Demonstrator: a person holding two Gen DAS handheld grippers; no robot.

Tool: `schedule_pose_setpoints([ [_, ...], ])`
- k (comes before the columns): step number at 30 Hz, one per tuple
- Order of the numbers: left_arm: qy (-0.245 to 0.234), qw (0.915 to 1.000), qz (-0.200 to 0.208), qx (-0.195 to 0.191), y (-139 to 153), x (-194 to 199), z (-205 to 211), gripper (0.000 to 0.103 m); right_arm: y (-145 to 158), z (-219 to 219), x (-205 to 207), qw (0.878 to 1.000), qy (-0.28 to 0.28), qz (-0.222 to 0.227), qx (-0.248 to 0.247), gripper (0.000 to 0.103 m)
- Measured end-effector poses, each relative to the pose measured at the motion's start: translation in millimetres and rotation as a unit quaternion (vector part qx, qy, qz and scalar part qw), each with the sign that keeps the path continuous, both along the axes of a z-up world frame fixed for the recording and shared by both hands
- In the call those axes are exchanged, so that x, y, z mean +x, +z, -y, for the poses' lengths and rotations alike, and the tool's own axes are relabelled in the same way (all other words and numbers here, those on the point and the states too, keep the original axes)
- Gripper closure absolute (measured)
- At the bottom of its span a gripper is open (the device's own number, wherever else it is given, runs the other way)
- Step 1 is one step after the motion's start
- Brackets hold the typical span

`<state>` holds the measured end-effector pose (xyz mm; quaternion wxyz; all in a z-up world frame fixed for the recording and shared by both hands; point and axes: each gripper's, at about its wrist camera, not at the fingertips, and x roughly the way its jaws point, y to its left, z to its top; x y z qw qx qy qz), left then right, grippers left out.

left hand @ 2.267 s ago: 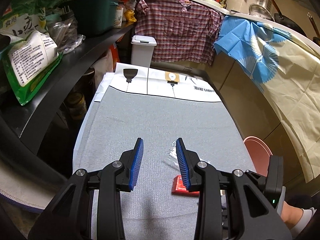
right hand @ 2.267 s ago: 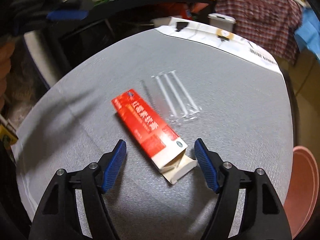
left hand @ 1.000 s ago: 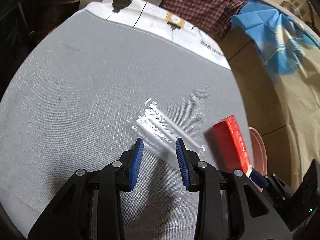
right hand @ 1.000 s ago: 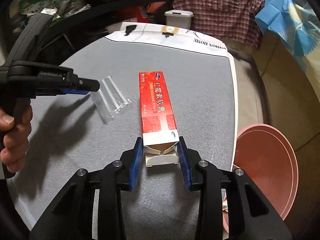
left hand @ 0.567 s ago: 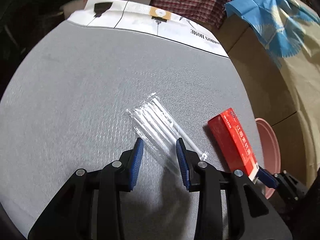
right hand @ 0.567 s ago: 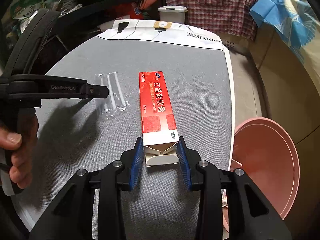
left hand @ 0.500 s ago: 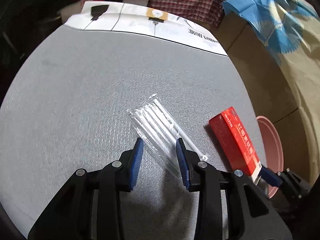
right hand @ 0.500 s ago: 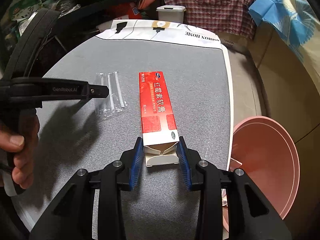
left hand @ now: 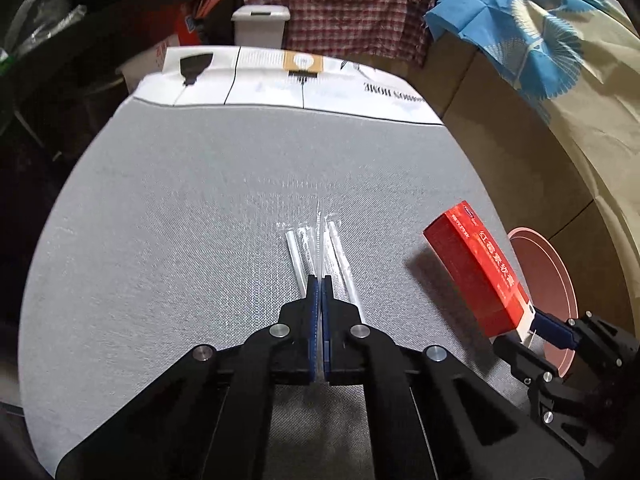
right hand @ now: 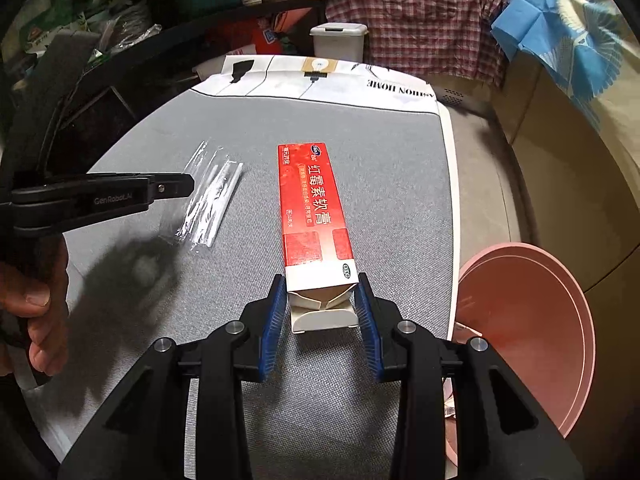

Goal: Collect trash
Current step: 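Grasp the clear plastic tubes with the left gripper while the right gripper lifts the box, then carry the red box and plastic tubes over the pink bucket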

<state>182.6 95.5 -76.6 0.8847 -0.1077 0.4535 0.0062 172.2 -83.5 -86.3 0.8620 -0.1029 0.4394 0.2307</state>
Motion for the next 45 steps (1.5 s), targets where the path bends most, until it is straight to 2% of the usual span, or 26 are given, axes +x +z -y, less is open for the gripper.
schedule_pose_setpoints([
  [30,-0.015,0.9968,0.075,0.024,62.8,-46.8,14.5,0.102,53.8,24.1,-27.5,0.998,-0.026,0.048,0.038,0.068],
  [45,-0.054,0.9925,0.11,0.012,95.5,-59.6,38.5,0.102,127.2,78.5,-39.2,0.994,-0.053,0.089,0.043,0.067],
])
